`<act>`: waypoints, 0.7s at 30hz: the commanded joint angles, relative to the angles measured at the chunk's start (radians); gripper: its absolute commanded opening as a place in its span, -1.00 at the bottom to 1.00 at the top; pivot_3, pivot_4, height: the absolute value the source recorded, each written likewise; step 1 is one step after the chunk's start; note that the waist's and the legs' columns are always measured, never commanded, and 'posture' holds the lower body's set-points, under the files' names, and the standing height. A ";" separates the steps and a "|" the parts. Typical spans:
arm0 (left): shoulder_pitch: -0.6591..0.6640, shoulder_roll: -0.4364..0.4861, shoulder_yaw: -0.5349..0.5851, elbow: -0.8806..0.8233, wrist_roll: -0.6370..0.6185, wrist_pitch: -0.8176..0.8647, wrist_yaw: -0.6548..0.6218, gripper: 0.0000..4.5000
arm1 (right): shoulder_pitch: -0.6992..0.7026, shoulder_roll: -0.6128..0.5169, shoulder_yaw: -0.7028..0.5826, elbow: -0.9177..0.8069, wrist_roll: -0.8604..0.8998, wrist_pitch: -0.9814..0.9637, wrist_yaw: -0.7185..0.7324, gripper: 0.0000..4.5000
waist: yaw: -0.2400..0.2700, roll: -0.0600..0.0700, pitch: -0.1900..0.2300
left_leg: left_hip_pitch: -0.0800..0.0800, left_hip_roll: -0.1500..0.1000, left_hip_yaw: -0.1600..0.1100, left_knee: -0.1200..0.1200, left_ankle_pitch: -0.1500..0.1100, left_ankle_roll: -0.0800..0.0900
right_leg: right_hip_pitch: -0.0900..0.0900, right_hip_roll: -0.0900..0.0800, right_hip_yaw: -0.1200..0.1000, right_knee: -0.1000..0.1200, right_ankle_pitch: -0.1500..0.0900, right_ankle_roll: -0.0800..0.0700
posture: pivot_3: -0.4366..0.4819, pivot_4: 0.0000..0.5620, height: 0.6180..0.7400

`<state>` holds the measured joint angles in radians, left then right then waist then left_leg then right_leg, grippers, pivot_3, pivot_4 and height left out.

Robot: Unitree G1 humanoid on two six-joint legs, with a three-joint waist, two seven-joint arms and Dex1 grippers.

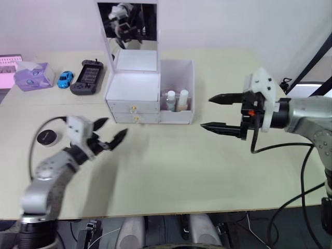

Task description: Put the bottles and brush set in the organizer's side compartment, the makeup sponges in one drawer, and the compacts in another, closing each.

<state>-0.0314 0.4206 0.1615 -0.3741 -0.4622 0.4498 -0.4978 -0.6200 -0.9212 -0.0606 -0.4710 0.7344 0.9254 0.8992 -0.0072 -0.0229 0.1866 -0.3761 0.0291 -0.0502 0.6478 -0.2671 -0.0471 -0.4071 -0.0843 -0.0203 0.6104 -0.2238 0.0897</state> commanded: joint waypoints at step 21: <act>-0.185 -0.309 -0.204 0.243 0.331 -0.175 0.327 0.44 | -0.168 0.055 0.031 -0.041 0.096 0.142 -0.084 1.00 | 0.009 0.000 0.000 | -0.002 0.000 -0.001 -0.001 0.000 0.000 | -0.002 0.002 0.000 0.000 0.002 -0.004 | -0.05 -0.47 1.00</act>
<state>-0.1995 0.1154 -0.0428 -0.1161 -0.1393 0.3101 -0.1687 -0.7574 -0.8637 -0.0059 -0.4866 0.8139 1.0663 0.8207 0.0017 -0.0229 0.1867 -0.3778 0.0295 -0.0515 0.6471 -0.2670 -0.0469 -0.4089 -0.0821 -0.0201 0.6103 -0.2216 0.0860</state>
